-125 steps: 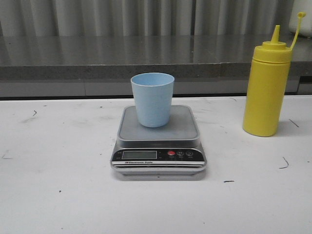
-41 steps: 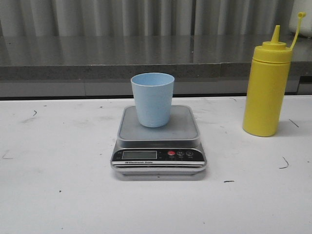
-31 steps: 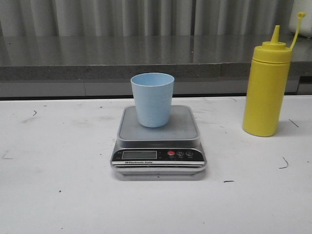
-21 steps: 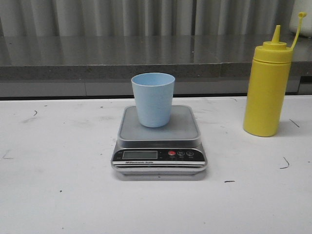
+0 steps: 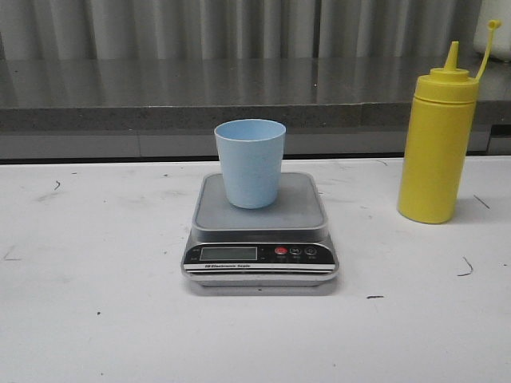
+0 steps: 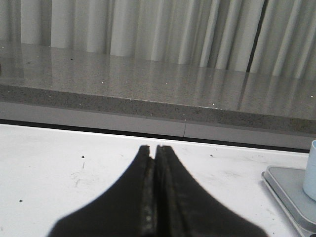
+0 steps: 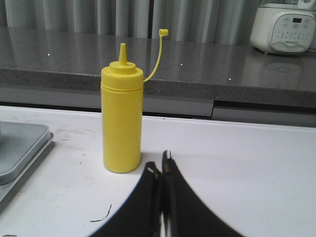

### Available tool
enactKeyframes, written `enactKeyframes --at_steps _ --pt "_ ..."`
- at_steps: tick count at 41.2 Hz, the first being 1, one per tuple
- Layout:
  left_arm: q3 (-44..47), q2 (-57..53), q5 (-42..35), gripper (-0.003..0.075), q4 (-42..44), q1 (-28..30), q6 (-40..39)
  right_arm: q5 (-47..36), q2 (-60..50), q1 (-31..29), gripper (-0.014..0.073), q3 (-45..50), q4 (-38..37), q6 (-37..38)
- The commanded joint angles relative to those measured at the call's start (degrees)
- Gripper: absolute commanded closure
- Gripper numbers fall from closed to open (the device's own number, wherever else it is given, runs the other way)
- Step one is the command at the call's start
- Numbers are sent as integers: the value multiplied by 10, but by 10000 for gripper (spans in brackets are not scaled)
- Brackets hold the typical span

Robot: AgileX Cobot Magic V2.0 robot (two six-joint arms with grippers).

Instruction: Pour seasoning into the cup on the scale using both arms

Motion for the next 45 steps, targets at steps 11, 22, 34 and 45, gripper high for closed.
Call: enactKeyframes --at_steps 11,22,34,45 --pt "14 -9 -50 740 -6 0 -1 -53 -10 -3 662 -3 -52 82" --pt "14 -9 -50 740 -6 0 -1 -53 -10 -3 662 -3 -52 82" --pt "14 -9 -50 740 -6 0 -1 -53 -10 -3 662 -3 -52 82" --pt "14 -9 -50 740 -6 0 -1 -53 -10 -3 662 -3 -52 82"
